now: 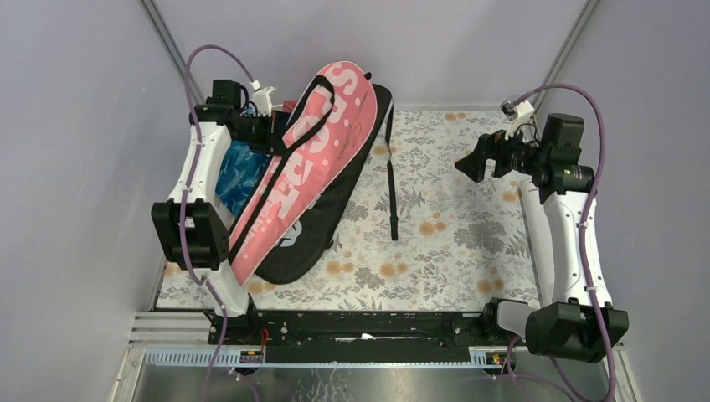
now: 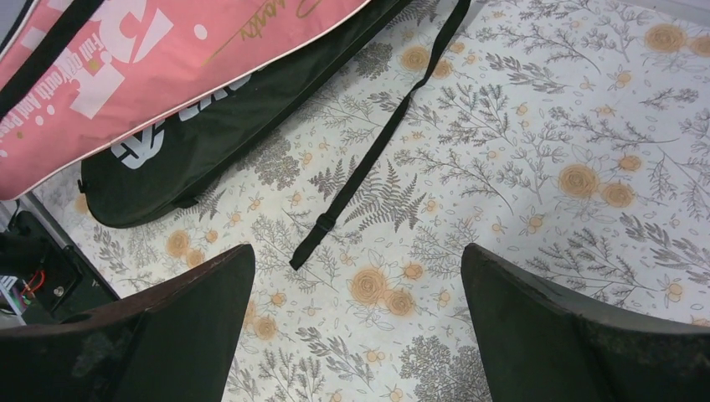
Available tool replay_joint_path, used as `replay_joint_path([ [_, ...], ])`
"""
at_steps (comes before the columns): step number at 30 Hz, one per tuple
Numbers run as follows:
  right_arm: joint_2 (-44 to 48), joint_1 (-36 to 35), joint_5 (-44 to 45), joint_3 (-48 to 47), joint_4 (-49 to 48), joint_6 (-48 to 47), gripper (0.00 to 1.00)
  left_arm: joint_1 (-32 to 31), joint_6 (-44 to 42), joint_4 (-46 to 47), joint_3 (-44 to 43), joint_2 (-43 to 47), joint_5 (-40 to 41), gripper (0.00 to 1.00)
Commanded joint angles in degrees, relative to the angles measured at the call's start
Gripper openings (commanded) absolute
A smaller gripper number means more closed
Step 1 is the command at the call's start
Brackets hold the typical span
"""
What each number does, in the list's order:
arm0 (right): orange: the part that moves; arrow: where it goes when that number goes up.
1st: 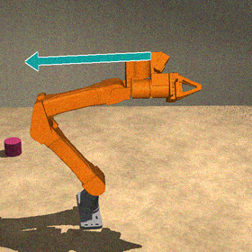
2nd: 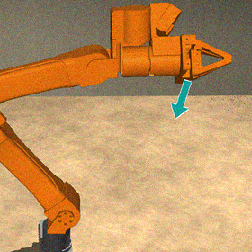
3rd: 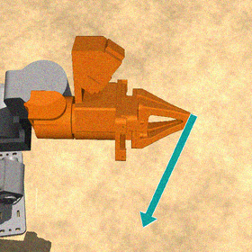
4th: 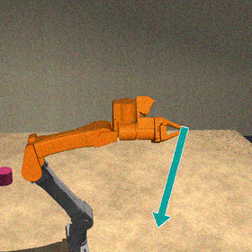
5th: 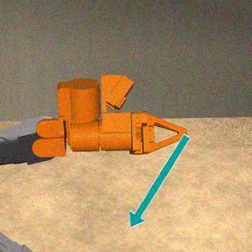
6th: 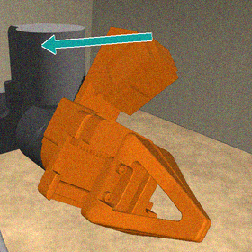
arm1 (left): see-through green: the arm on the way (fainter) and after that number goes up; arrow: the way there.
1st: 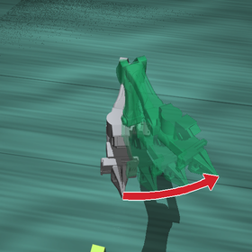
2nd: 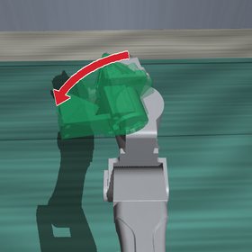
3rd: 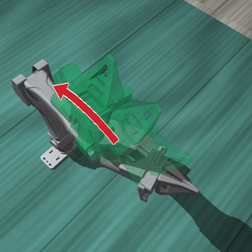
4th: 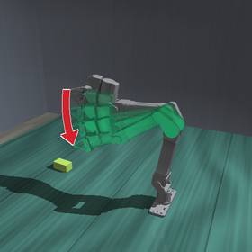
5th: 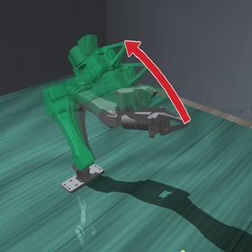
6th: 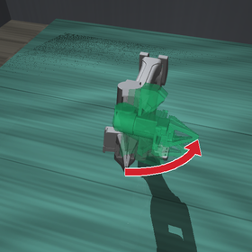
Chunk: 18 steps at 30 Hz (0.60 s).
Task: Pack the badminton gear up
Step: Place the racket bag at the center of the board.
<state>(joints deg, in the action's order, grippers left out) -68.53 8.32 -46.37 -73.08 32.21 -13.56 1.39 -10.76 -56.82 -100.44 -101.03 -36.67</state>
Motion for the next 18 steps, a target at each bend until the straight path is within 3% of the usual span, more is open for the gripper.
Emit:
replay_joint_path([
  [1, -0.72, 0.30, -0.32, 0.81, -1.03, 1.56, 1.00, 3.32, 9.44, 10.09, -0.40, -3.72, -7.49, 0.00],
  [6, 0.59, 0.30, 3.86, 3.41, 0.05, -0.98, 1.00, 5.02, 6.14, 10.24, -0.85, -9.75, -2.18, 0.00],
  [9, 1.27, 0.30, 10.19, 4.67, 0.82, -2.85, 1.00, 5.47, 4.83, 12.39, 0.91, -10.94, 1.30, 0.10],
  [13, 1.10, 0.30, 23.63, 5.69, 2.27, -5.97, 1.00, 5.49, 2.97, 14.26, 2.30, -11.67, 5.61, 0.30],
  [18, -0.01, 0.43, 42.65, 9.33, 3.84, -13.06, 1.00, 5.50, 0.48, 14.62, 2.77, -10.16, 8.36, 0.63],
])
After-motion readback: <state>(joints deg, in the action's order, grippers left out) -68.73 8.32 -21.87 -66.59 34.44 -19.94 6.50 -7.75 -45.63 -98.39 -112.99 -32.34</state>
